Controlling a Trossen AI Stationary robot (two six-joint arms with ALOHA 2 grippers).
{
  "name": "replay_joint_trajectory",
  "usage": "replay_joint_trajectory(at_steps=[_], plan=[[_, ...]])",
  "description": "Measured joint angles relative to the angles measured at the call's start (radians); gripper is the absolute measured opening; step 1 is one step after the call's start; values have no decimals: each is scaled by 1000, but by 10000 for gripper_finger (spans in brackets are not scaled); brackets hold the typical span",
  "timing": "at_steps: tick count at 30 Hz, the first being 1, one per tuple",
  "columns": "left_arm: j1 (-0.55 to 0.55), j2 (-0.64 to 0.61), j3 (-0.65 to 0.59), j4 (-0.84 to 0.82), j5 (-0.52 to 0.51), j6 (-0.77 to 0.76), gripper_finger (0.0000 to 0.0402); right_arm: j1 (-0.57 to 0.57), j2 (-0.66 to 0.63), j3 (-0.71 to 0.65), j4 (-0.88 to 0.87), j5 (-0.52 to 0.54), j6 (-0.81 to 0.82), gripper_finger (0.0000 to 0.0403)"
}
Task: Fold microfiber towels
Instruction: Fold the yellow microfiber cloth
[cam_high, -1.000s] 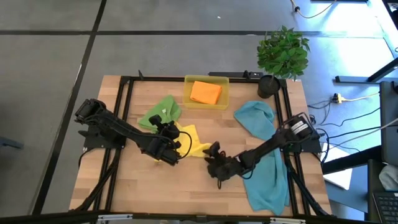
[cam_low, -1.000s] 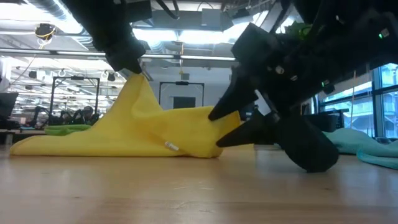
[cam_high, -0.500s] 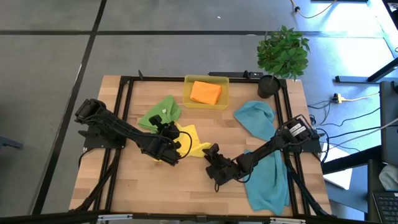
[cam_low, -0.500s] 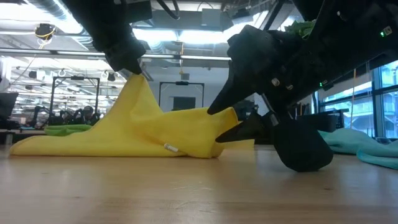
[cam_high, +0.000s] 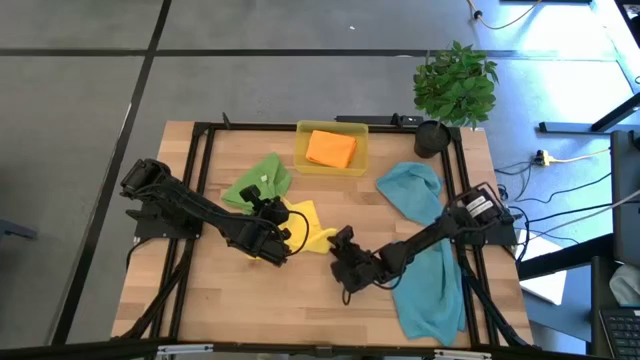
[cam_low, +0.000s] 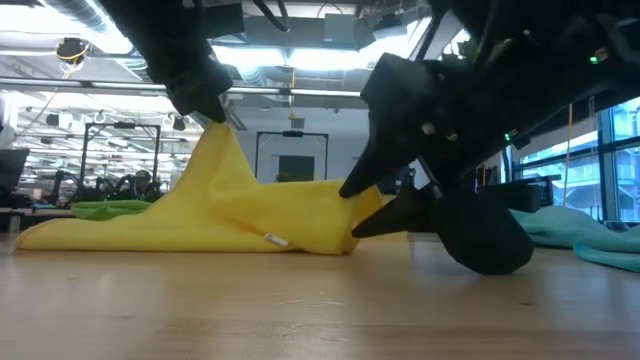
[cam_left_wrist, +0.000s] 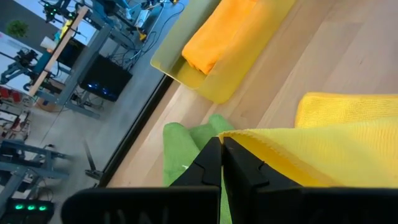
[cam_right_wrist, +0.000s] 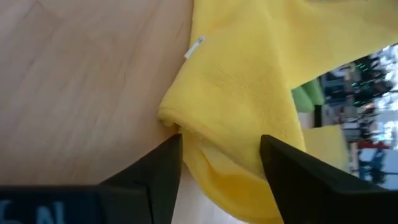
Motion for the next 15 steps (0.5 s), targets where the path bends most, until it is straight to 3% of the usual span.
replay_joint_trajectory(at_steps=[6, 15], plan=[[0, 0, 0, 6, 0, 0, 0, -24, 2, 34, -71, -16, 37, 190], [0, 0, 0, 13, 0, 0, 0, -32, 6, 46, 21, -7, -5, 177]])
